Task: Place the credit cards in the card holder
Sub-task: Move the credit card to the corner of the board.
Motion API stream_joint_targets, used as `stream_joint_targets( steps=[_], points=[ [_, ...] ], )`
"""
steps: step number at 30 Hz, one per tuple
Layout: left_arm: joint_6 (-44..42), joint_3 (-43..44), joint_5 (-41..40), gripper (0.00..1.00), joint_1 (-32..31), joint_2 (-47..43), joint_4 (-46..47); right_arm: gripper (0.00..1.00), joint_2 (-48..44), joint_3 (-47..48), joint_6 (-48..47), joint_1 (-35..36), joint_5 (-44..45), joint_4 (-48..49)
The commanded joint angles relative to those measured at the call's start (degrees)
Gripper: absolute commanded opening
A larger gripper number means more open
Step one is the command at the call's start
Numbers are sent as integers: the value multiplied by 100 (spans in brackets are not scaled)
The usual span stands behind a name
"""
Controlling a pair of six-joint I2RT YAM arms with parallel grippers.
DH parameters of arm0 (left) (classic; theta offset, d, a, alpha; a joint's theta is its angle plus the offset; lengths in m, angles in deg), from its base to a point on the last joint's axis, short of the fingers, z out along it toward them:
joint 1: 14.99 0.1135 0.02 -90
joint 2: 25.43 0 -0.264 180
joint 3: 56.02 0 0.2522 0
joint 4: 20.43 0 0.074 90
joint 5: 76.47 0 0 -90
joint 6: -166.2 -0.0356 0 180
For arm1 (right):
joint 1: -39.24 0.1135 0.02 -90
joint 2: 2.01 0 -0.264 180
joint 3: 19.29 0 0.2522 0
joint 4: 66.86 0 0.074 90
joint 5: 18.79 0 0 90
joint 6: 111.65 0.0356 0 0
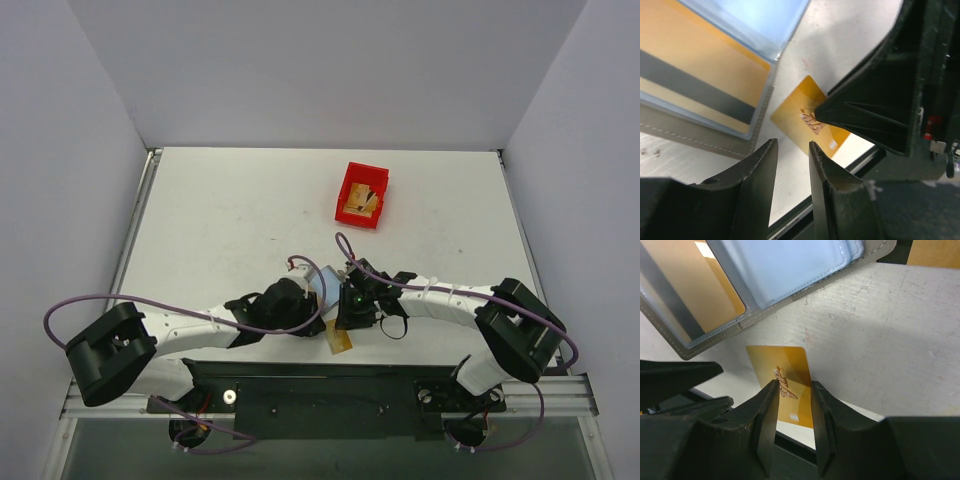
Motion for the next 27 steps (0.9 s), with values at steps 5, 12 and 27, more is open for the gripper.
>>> stream_joint_targets(
  steps=[5, 12, 27],
  points=[
    [40, -78, 121, 35, -36, 79, 211, 28, 260, -293, -25, 75, 334, -642],
    [321, -140, -328, 25, 35, 377, 114, 28, 269, -266, -43, 84, 369, -694],
    [225, -131, -865, 20, 738, 18, -458, 28, 260, -257, -43, 75, 431, -765]
  ],
)
